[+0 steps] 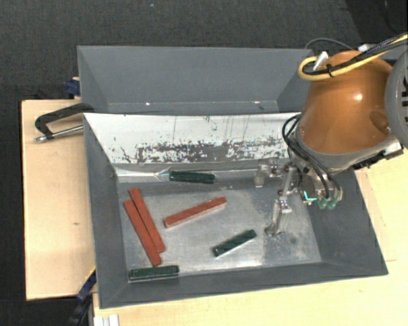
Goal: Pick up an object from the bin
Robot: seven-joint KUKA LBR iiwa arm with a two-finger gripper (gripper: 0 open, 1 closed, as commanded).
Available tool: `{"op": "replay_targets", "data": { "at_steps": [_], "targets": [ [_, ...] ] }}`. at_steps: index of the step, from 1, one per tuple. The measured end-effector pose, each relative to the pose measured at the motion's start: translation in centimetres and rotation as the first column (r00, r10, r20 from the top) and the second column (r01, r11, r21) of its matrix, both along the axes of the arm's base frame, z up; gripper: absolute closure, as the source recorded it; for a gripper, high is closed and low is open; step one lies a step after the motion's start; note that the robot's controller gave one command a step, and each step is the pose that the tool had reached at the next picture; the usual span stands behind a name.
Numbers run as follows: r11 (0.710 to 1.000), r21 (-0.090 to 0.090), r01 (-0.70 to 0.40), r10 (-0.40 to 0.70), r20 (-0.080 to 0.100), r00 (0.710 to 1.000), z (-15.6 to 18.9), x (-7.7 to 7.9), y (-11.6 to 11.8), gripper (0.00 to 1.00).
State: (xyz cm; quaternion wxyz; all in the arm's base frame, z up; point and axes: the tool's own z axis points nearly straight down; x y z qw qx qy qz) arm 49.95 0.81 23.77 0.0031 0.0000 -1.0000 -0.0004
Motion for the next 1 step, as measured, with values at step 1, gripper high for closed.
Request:
{"op": "replay_targets", "data": {
  "at_steps": [1],
  "targets": [
    [1.0,0.0,0.0,0.0,0.009,1.0,0.42,0.15,0.0,0.0]
  ]
}}
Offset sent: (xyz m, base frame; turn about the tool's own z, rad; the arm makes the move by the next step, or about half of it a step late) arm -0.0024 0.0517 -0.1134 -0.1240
